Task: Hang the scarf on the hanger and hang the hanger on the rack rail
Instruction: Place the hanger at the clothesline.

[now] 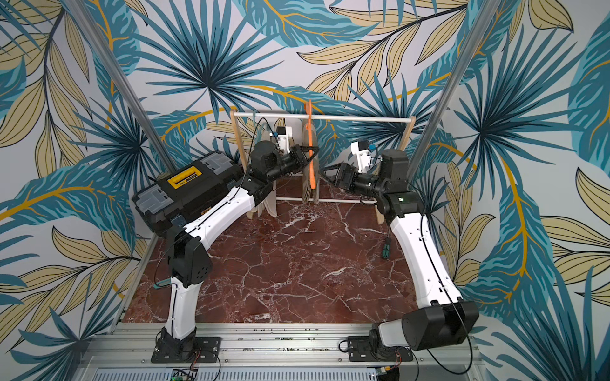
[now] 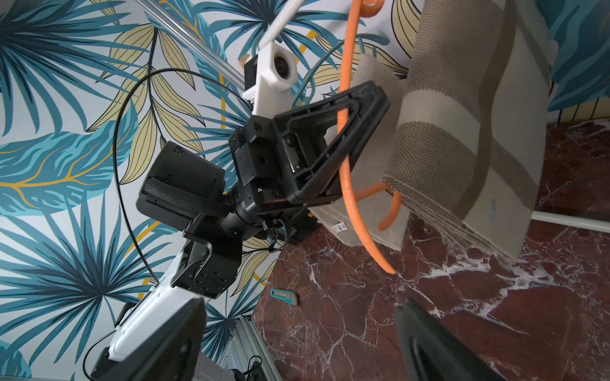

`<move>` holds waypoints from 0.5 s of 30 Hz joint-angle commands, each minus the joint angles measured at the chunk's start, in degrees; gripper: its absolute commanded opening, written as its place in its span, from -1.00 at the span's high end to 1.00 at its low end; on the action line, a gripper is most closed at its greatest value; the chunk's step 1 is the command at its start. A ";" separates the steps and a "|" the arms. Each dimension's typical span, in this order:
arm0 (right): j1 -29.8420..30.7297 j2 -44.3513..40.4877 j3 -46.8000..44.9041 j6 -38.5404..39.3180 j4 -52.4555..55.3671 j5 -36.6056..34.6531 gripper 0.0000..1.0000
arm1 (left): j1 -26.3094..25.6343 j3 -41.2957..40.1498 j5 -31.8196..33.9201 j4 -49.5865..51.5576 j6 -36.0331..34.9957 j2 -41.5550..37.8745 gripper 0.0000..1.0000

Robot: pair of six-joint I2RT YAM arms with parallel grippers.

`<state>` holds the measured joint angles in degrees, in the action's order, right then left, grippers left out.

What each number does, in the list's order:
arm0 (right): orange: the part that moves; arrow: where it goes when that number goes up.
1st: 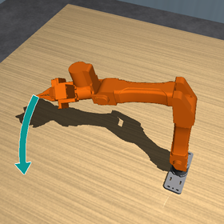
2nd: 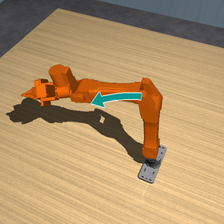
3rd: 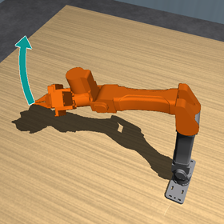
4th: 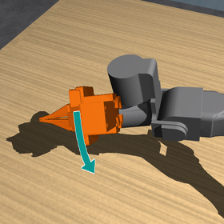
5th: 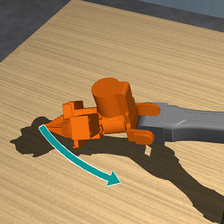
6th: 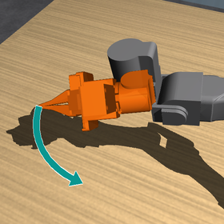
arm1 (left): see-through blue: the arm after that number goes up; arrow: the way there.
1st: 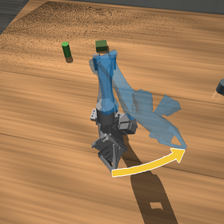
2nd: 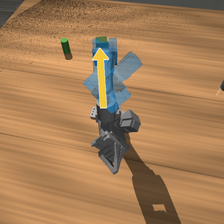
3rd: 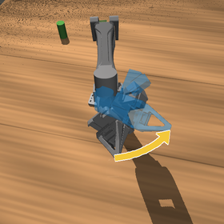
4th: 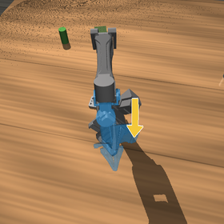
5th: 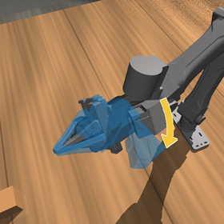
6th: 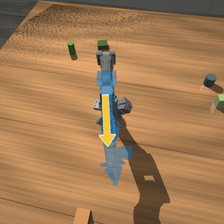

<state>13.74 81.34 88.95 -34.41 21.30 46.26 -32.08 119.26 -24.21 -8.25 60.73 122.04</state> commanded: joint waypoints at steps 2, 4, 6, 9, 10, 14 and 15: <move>-1.00 -0.26 -1.08 -0.50 -2.12 -0.05 -0.88 | 0.51 -4.55 -1.70 -5.35 3.89 -1.51 1.00; -1.19 0.02 -1.46 -0.83 -2.63 0.03 -0.88 | 0.45 -9.38 -1.47 -6.63 4.76 -3.18 1.00; -1.30 0.39 -1.89 -1.04 -3.25 0.10 -0.88 | 0.82 -12.26 -1.37 -7.45 4.77 -4.03 1.00; -1.40 0.87 -2.28 -1.61 -4.39 0.59 -0.90 | 1.80 -13.78 -1.68 -8.75 5.49 -4.11 0.77; -1.41 0.96 -2.23 -1.55 -4.50 0.60 -0.92 | 2.09 -13.64 -1.73 -8.71 5.27 -4.09 0.33; -1.41 1.55 -0.46 1.68 -1.87 -1.61 -0.99 | 2.88 -12.71 -1.84 -7.91 3.25 -4.70 -1.00; -1.43 1.88 0.75 3.32 -0.11 -3.14 -0.99 | 3.15 -12.66 -1.91 -7.80 2.70 -5.21 -1.00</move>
<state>12.62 82.24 88.16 -34.44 19.51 45.56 -29.80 106.74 -25.56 -16.08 64.82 119.07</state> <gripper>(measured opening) 0.992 0.851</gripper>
